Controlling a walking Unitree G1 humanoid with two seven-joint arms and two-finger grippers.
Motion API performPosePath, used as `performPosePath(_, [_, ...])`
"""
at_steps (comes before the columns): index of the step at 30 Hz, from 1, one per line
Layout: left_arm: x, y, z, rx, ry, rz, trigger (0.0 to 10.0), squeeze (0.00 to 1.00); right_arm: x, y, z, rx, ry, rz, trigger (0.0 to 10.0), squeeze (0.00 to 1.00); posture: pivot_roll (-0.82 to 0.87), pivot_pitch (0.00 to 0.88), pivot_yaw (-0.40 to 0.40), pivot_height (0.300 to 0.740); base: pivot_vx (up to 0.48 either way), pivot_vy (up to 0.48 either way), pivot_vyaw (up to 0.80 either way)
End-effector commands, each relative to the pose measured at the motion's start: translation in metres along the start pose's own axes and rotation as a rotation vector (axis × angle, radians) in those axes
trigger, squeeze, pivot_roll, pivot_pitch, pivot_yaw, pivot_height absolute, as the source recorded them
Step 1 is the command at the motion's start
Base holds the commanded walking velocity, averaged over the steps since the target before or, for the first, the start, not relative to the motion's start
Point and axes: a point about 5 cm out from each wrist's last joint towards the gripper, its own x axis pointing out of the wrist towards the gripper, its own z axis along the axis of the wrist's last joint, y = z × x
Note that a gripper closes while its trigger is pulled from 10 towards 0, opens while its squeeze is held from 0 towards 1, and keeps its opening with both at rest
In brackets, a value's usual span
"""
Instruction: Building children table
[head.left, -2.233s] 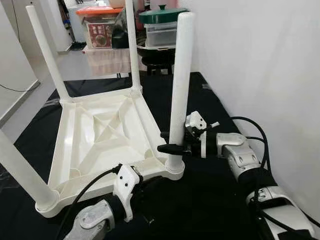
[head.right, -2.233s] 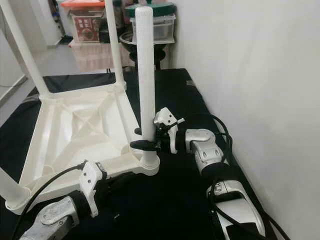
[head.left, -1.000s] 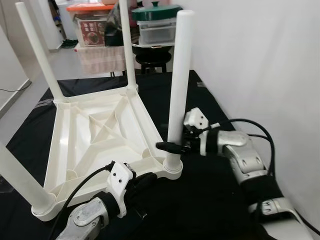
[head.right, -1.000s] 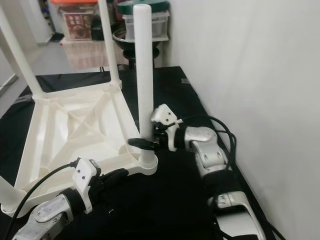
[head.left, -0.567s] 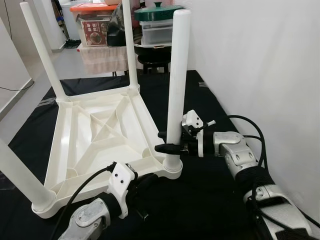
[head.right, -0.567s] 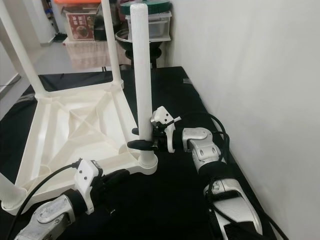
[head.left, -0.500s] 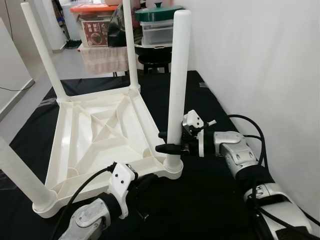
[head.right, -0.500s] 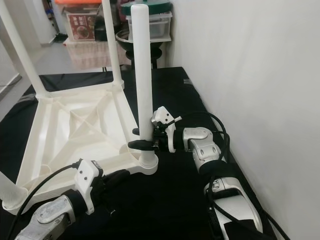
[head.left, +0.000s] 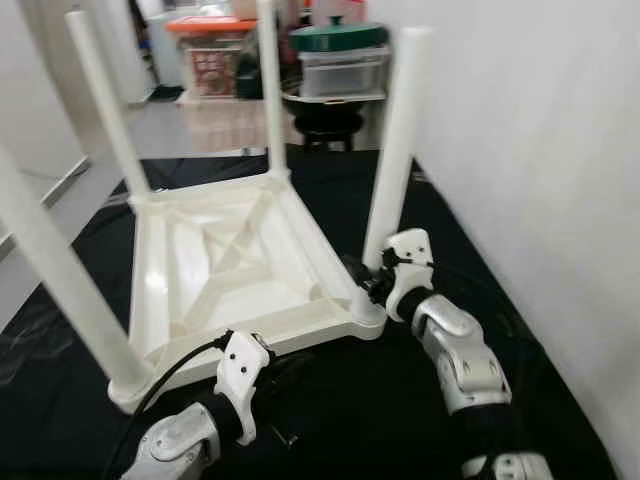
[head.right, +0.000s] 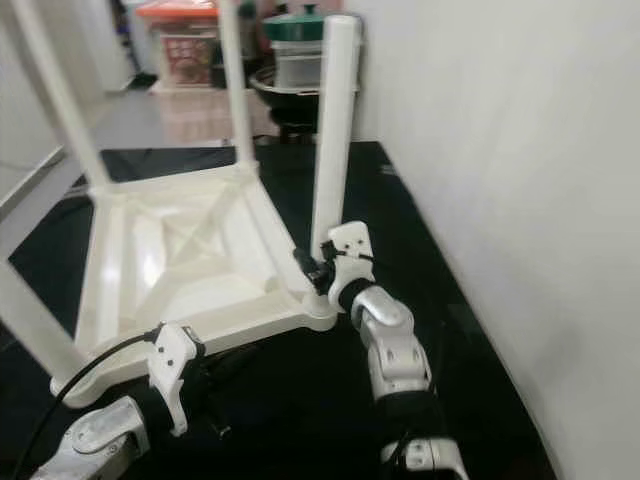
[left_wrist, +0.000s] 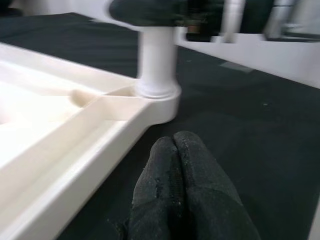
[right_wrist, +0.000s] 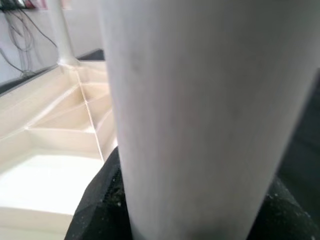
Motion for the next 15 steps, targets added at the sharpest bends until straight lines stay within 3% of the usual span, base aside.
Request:
performPosePath(1, [0.0, 0.005, 0.0, 0.001, 0.011, -0.002, 10.0, 0.0, -0.01, 0.021, -0.026, -0.054, 0.138, 0.082, 0.0, 0.0, -0.06, 0.061, 0.016, 0.74, 0.0, 0.0, 0.0])
performPosePath(3, [0.001, 0.005, 0.0, 0.003, 0.015, -0.008, 10.0, 0.0, -0.009, 0.027, -0.028, -0.099, 0.147, 0.131, 0.0, 0.0, -0.05, 0.058, 0.012, 0.74, 0.0, 0.0, 0.0])
performPosePath(4, [0.001, 0.005, 0.0, 0.005, 0.014, -0.004, 10.0, 0.0, -0.007, 0.029, -0.029, -0.119, 0.154, 0.149, 3.1, 0.0, -0.05, 0.053, 0.002, 0.74, 0.0, 0.0, 0.0])
performPosePath(5, [0.002, 0.005, 0.0, 0.006, 0.013, 0.0, 10.0, 0.0, -0.006, 0.03, -0.03, -0.132, 0.157, 0.158, 3.1, 0.0, -0.05, 0.053, 0.002, 0.74, 0.0, 0.0, 0.0])
performPosePath(6, [0.002, 0.005, 0.0, 0.006, 0.01, 0.007, 10.0, 0.0, -0.004, 0.03, -0.03, -0.112, 0.155, 0.178, 10.0, 0.0, -0.04, 0.046, -0.007, 0.74, 0.0, 0.0, 0.0])
performPosePath(7, [0.002, 0.005, 0.0, 0.006, 0.01, 0.007, 10.0, 0.0, -0.004, 0.03, -0.03, -0.112, 0.155, 0.178, 10.0, 0.0, -0.04, 0.046, -0.007, 0.74, 0.0, 0.0, 0.0])
performPosePath(8, [0.002, 0.005, 0.0, 0.004, 0.008, 0.011, 10.0, 0.0, 0.0, 0.033, -0.025, -0.076, 0.125, 0.252, 10.0, 1.0, -0.04, 0.043, -0.008, 0.74, 0.0, 0.0, 0.0])
performPosePath(11, [0.003, 0.005, -0.001, 0.002, 0.008, 0.011, 10.0, 0.0, 0.001, 0.04, -0.011, -0.037, 0.064, 0.361, 10.0, 1.0, -0.04, 0.037, -0.01, 0.74, 0.0, 0.0, 0.0])
performPosePath(15, [0.004, 0.003, -0.002, 0.001, 0.011, 0.004, 10.0, 0.0, -0.001, 0.04, 0.018, -0.114, -0.071, 0.6, 10.0, 1.0, -0.03, 0.03, -0.014, 0.74, 0.0, 0.0, 0.0])
